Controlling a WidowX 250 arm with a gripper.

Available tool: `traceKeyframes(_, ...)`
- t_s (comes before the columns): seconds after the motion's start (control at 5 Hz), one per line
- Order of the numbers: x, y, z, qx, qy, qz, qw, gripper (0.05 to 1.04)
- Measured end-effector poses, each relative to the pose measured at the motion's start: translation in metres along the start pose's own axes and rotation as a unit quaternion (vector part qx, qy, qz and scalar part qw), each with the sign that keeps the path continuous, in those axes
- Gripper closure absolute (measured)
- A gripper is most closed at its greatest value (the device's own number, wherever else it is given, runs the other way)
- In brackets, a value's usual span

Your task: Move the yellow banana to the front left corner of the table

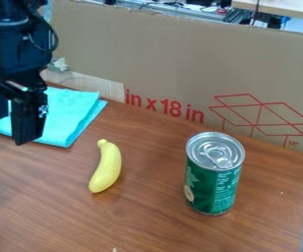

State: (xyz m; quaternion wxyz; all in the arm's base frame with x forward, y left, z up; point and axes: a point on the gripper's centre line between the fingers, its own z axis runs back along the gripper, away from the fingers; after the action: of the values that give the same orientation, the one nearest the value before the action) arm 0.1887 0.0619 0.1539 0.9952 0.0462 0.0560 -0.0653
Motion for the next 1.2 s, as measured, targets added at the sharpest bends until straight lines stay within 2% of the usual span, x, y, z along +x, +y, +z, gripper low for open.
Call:
traceKeyframes(0.2, 0.0, -0.001, -0.004, -0.005, 0.007, 0.002, 1.0, 0.075)
traceKeyframes(0.4, 0.023, -0.009, -0.003, -0.021, -0.02, 0.02, 0.9994, 0.075)
traceKeyframes(0.6, 0.052, -0.014, -0.003, -0.04, -0.044, 0.062, 0.9963, 0.075)
traceKeyframes(0.8, 0.079, -0.019, -0.018, -0.048, -0.05, 0.095, 0.9931, 0.075)
traceKeyframes(1.0, 0.103, -0.019, -0.043, -0.051, -0.033, 0.123, 0.9906, 0.075)
traceKeyframes(1.2, 0.119, -0.018, -0.061, -0.044, -0.026, 0.158, 0.9861, 0.075)
